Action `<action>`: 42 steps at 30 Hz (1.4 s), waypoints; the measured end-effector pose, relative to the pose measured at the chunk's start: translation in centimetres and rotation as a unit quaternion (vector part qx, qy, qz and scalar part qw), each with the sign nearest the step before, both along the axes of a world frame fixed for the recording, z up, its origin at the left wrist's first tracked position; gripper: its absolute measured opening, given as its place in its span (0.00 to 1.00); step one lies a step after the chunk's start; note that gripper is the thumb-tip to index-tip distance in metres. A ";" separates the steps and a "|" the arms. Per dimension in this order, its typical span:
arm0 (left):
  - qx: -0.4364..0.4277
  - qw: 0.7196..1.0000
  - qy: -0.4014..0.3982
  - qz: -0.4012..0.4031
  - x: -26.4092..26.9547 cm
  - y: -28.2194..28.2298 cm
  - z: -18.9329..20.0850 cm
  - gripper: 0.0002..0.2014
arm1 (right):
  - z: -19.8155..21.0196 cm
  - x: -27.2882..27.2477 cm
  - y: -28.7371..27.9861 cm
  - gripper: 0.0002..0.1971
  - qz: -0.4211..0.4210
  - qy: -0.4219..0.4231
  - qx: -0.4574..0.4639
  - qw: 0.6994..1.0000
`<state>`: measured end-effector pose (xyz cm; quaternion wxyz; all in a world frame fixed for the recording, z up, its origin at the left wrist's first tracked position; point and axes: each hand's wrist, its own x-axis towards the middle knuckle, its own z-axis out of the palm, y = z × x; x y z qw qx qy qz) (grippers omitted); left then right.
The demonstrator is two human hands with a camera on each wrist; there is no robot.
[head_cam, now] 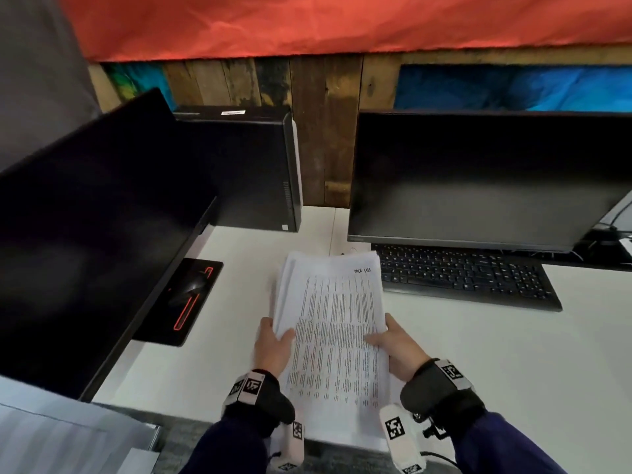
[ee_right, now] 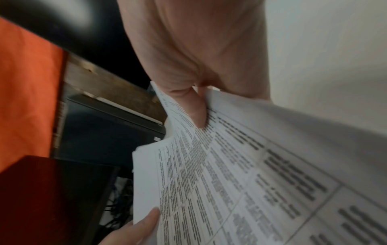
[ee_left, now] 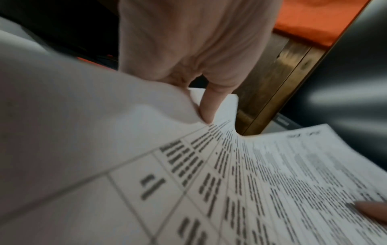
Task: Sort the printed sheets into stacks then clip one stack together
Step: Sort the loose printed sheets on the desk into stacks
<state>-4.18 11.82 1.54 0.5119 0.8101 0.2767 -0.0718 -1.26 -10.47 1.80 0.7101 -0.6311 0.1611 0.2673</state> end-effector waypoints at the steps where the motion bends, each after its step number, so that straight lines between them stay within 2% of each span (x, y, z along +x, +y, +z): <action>1: -0.011 0.999 -0.034 0.002 0.2 -0.5 1.0 0.17 | 1.2 0.0 -0.5 0.21 -0.009 -0.034 0.008 0.999; 5: -0.088 0.986 -0.144 -0.006 1.0 -2.8 4.7 0.26 | 5.1 0.8 -2.2 0.23 -0.041 -0.186 0.013 0.982; 9: -0.139 0.970 -0.198 0.016 2.7 -4.4 4.6 0.41 | 6.7 1.1 -3.5 0.27 -0.051 -0.259 0.004 0.964; 10: -0.153 0.966 -0.208 0.013 2.7 -4.6 4.6 0.41 | 6.7 1.1 -3.8 0.31 -0.045 -0.264 -0.002 0.963; 13: -0.209 0.951 -0.229 -0.012 3.4 -4.8 4.5 0.26 | 6.7 1.0 -5.3 0.36 -0.048 -0.248 0.005 0.967; 16: -0.254 0.938 -0.232 -0.029 4.5 -4.3 4.3 0.30 | 6.9 1.1 -6.3 0.37 -0.052 -0.241 0.009 0.969; 18: -0.273 0.933 -0.234 -0.027 4.7 -4.8 4.6 0.34 | 6.8 1.4 -5.6 0.34 -0.063 -0.241 0.015 0.968; 21: -0.261 0.928 -0.266 -0.006 4.7 -6.4 5.5 0.21 | 6.7 1.8 -3.5 0.21 -0.110 -0.264 0.009 0.958; 22: -0.246 0.929 -0.278 -0.004 4.6 -6.8 5.6 0.19 | 6.7 1.9 -3.2 0.18 -0.126 -0.267 0.012 0.955; 25: -0.222 0.927 -0.302 -0.002 4.2 -7.1 5.9 0.20 | 7.2 1.8 -3.4 0.19 -0.137 -0.275 0.019 0.952; 28: -0.245 0.931 -0.270 -0.022 4.2 -6.2 5.7 0.19 | 7.9 1.6 -4.8 0.25 -0.108 -0.300 -0.006 0.948; 31: -0.290 0.929 -0.228 -0.036 5.0 -5.0 5.2 0.30 | 8.3 1.7 -5.5 0.25 -0.118 -0.316 -0.007 0.941; 33: -0.300 0.931 -0.205 -0.043 5.4 -4.7 5.1 0.32 | 8.2 1.8 -5.0 0.28 -0.135 -0.334 -0.024 0.933; 35: -0.297 0.934 -0.192 -0.051 5.8 -4.6 4.8 0.32 | 8.1 1.7 -4.5 0.34 -0.178 -0.382 -0.076 0.904; 37: -0.300 0.936 -0.178 -0.056 6.1 -4.4 4.6 0.31 | 8.2 1.5 -4.4 0.37 -0.198 -0.462 -0.178 0.846; 40: -0.303 0.937 -0.166 -0.061 6.3 -4.2 4.4 0.32 | 8.5 1.3 -4.6 0.29 -0.136 -0.548 -0.352 0.746; 42: -0.302 0.938 -0.160 -0.064 6.4 -4.2 4.3 0.32 | 8.9 1.3 -4.9 0.22 -0.095 -0.566 -0.410 0.709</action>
